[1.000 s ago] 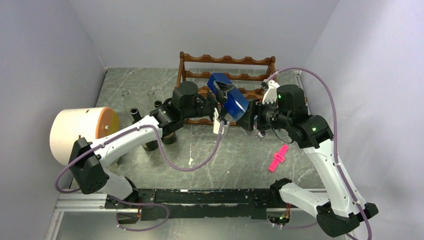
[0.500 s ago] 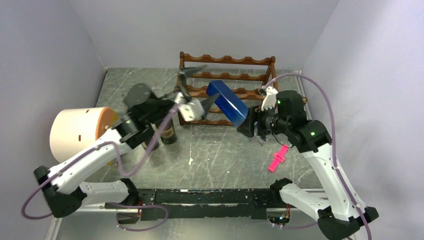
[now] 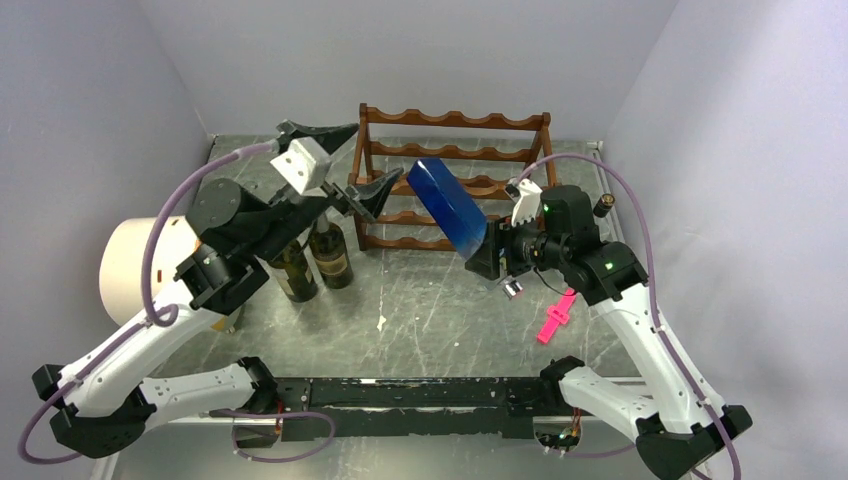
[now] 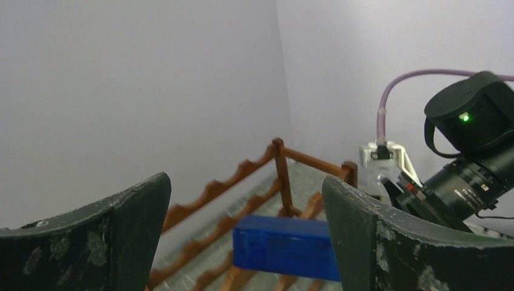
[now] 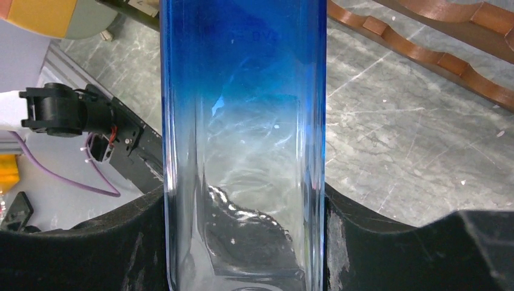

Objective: Put the wine bottle on the wine rack

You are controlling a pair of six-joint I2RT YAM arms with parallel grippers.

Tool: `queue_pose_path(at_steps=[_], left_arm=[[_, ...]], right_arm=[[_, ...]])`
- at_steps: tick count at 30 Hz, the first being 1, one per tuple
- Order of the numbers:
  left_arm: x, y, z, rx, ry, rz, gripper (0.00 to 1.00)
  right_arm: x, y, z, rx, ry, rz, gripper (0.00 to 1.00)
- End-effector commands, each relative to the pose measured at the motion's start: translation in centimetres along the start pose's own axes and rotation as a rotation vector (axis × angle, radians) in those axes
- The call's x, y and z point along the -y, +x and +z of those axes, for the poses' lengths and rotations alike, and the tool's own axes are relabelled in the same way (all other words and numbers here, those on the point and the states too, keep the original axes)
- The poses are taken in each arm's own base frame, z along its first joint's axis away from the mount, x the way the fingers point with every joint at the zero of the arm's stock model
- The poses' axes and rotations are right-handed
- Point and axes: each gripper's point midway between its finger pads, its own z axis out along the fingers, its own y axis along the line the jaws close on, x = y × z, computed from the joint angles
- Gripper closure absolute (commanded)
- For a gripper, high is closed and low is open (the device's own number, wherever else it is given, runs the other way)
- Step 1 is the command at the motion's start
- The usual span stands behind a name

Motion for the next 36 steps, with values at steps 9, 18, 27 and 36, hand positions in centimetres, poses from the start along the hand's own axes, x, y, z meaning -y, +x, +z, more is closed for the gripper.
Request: queue_pose_path(at_steps=[9,18,27,36], left_arm=[[-2.0,2.5,-0.2,-0.176,-0.183,-0.222,0.02],[-2.4,4.2,0.3,-0.279,-0.249,-0.287,0.02],[-2.7,6.3,1.0,-0.341,-0.278,-0.304,0.02],[-5.2,11.4,1.7,-0.449,-0.255,-0.487,0.00]], right_arm=[[-4.7,-5.4,-3.6,0.181,-0.144,-0.085,1.00],[-5.6,-2.8,-3.4,0.145,-0.233,-0.095,1.00],[-4.7,-0.2,-2.2,0.074,-0.231,-0.107,1.00],[-3.3,-0.6,0.5,0.088,-0.148,-0.072,1.00]])
